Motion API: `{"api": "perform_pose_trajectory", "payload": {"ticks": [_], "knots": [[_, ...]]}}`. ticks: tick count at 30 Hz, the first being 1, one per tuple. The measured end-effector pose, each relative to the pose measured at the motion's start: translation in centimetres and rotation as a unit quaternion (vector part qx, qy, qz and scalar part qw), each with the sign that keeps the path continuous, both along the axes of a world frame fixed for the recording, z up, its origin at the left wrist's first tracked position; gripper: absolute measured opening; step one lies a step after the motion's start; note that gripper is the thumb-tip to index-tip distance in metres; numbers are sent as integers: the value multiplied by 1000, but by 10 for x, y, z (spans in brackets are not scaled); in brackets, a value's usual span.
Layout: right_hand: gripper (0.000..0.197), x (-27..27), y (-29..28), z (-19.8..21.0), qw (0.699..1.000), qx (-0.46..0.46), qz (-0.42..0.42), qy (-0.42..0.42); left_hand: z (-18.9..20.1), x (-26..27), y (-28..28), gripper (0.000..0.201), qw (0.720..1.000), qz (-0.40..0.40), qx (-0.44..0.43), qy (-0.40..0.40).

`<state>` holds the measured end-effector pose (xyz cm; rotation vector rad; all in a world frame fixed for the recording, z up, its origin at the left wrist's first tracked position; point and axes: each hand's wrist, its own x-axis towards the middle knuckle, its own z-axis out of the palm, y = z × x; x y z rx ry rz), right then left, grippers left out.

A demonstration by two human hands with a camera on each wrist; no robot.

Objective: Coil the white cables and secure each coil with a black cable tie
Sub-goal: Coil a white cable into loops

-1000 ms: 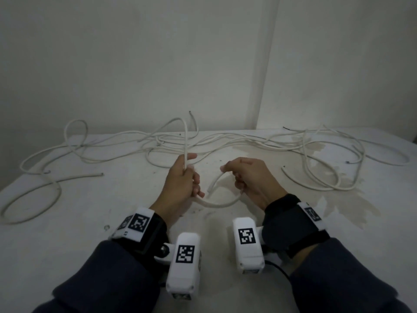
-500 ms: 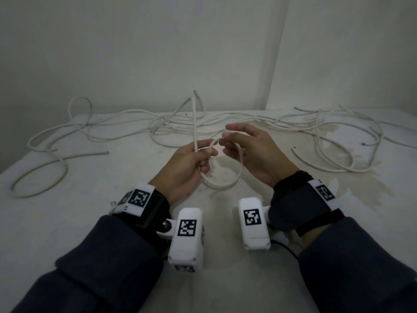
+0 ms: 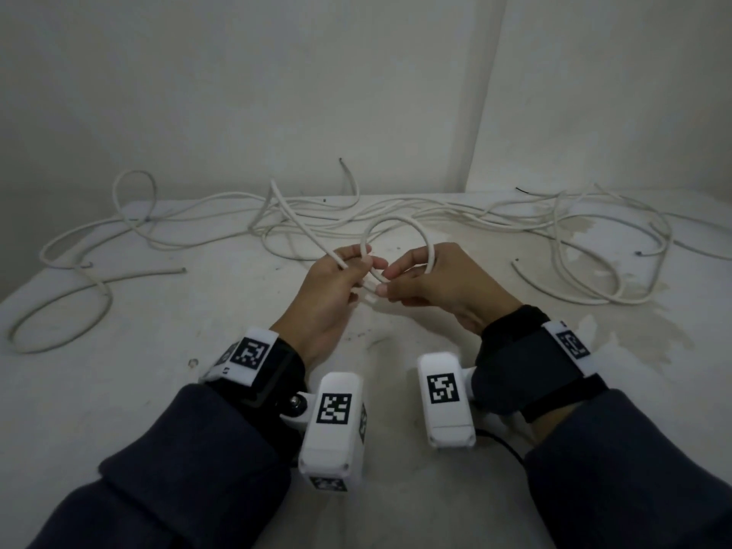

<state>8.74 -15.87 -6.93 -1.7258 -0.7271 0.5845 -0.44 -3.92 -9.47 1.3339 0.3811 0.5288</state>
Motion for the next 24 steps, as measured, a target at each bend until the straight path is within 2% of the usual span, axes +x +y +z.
{"api": "perform_pose_trajectory", "payload": {"ticks": [4,10,15,19,22,24], "knots": [[15,4,-6,0,998,-49,25,27,2,1,0,13,1000,10,-27,7],[11,10,-11,3,990,-74,65,102,5,-8,0,15,997,-6,77,27],[7,17,-17,5,986,-4,58,156,7,-7,1,15,994,18,112,2],[13,17,-14,6,978,57,42,198,8,0,-2,28,996,31,87,-4],[20,13,-9,5,962,123,49,240,10,5,-7,16,998,22,43,-27],[22,10,-5,5,942,182,53,276,8,9,-11,33,999,17,16,-42]]}}
